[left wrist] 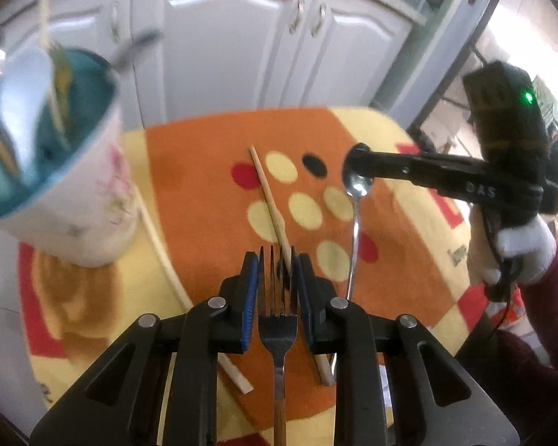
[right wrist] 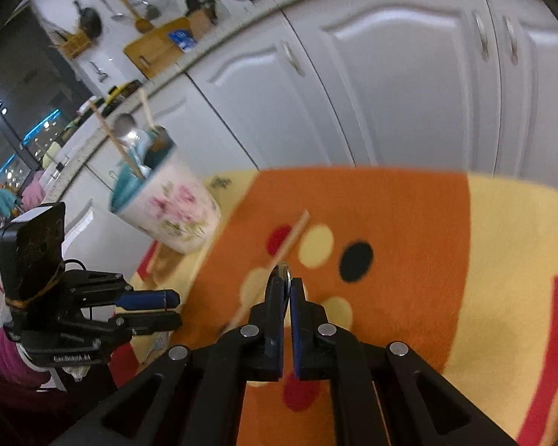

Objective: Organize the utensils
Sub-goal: 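Grasp the metal fork with the left tool while the right tool grasps a metal spoon, then carry the fork and spoon over the holder and open both tools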

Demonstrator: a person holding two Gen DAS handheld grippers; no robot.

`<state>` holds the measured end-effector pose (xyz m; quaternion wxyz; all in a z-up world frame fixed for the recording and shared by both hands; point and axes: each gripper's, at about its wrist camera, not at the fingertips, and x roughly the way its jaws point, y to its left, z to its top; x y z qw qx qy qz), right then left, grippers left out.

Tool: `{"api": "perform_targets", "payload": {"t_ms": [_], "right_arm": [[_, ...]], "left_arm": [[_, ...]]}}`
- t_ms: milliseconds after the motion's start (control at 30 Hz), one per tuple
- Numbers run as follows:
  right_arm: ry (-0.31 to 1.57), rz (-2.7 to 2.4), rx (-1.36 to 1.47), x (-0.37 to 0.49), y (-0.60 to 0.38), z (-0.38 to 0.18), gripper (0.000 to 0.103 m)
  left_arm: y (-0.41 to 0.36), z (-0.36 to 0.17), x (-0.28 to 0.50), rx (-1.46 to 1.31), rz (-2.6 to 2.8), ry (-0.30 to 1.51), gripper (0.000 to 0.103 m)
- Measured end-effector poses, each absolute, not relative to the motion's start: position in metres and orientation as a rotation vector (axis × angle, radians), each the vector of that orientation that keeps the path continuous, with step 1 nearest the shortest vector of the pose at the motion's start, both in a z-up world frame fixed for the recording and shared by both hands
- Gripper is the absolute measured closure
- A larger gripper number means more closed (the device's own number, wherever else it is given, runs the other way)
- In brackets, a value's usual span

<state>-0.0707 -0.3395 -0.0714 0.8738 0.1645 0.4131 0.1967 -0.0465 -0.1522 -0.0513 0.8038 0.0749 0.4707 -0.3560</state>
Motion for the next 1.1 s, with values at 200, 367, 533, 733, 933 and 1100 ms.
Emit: {"api": "perform_targets", "payload": {"t_ms": [200, 367, 533, 733, 933, 1100], "right_arm": [[0.769, 0.411, 0.259, -0.083, -0.322, -0.027, 0.101], [0.710, 0.421, 0.209, -0.089, -0.308, 0.003, 0.101], [0.663, 0.430, 0.167, -0.092, -0.298, 0.029, 0.101], [0.616, 0.447, 0.125, -0.091, -0.286, 0.057, 0.101], [0.579, 0.465, 0.093, -0.084, -0.272, 0.078, 0.101], [0.553, 0.475, 0.077, -0.078, -0.266, 0.093, 0.101]], "left_arm": [[-0.131, -0.018, -0.052, 0.100, -0.721, 0.939, 0.084], [-0.118, 0.007, -0.053, 0.064, -0.697, 0.878, 0.084], [-0.107, 0.030, -0.058, 0.045, -0.683, 0.834, 0.084], [-0.094, 0.051, -0.057, 0.021, -0.650, 0.801, 0.084], [-0.082, 0.070, -0.059, 0.013, -0.638, 0.772, 0.084], [-0.067, 0.096, -0.053, -0.041, -0.642, 0.752, 0.084]]}}
